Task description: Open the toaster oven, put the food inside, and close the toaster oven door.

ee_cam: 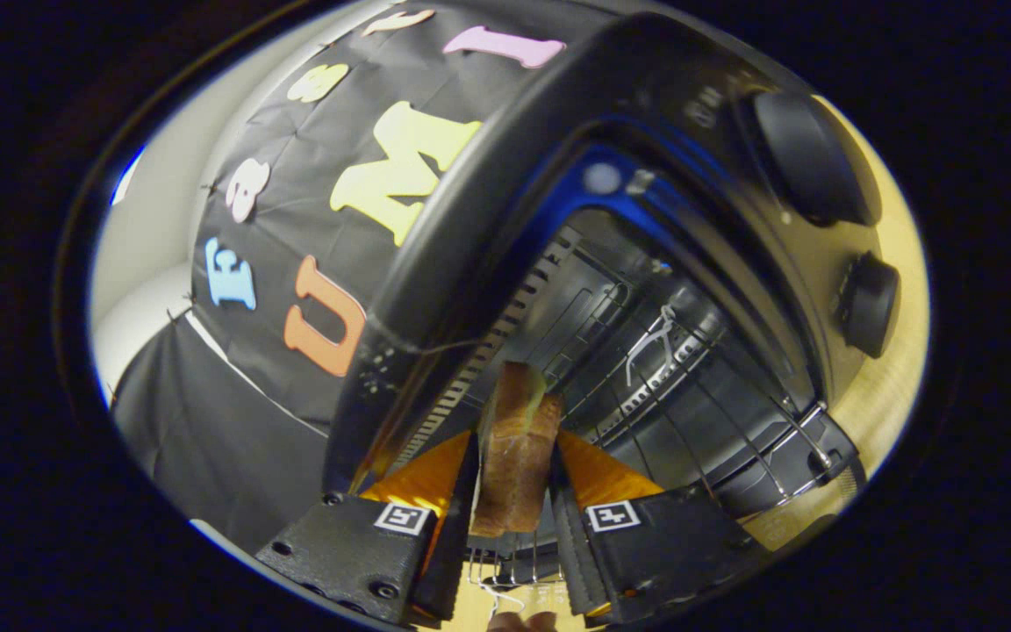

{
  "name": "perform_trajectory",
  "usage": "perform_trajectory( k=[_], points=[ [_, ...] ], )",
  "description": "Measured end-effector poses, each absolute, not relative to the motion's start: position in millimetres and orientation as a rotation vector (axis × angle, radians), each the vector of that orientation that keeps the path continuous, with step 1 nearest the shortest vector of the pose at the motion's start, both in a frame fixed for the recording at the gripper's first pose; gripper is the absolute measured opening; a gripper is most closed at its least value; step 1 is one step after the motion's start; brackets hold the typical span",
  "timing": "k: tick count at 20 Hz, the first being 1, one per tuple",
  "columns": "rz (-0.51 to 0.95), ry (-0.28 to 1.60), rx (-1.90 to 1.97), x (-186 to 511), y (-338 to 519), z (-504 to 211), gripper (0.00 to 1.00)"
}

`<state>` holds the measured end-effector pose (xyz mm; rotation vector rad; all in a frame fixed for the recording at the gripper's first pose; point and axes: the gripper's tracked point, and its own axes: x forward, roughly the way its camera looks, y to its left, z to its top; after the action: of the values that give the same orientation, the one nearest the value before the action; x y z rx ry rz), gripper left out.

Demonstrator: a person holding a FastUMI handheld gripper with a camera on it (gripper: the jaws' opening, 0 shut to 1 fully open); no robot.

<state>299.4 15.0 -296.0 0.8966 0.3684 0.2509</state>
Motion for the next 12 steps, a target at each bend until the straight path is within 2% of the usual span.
perform_trajectory(
  k=[4,7,12],
  points=[
    [0.201,0.429,0.728,288,22,-299,0.63],
    [0.145,0.463,0.577,286,14,-305,0.92],
    [0.087,0.467,0.409,285,-3,-296,0.98]
  ],
)
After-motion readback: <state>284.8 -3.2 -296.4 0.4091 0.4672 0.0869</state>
